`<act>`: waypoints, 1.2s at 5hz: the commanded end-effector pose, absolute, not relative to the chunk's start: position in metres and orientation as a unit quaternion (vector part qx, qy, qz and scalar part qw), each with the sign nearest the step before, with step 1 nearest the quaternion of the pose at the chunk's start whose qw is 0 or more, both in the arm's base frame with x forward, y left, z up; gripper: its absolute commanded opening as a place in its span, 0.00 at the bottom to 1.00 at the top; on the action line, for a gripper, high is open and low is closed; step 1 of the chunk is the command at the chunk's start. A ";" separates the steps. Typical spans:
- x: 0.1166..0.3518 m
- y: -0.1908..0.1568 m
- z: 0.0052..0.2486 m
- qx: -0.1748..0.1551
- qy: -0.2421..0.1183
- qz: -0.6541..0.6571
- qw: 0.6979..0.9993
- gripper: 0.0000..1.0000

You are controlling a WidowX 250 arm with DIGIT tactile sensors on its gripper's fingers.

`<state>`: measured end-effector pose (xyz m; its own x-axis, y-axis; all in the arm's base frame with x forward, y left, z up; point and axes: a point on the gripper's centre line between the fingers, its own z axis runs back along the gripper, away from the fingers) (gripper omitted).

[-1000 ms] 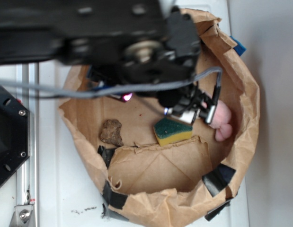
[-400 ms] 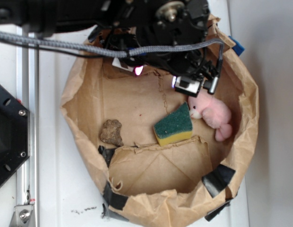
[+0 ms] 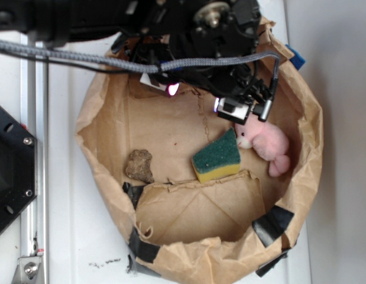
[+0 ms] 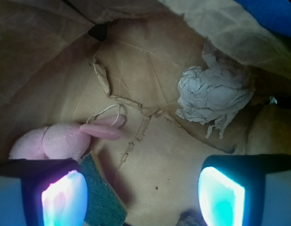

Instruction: Grab the white paper.

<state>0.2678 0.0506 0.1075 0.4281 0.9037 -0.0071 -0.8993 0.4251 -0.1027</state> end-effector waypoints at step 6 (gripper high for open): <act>0.262 0.059 0.092 -0.022 -0.032 0.580 0.814 1.00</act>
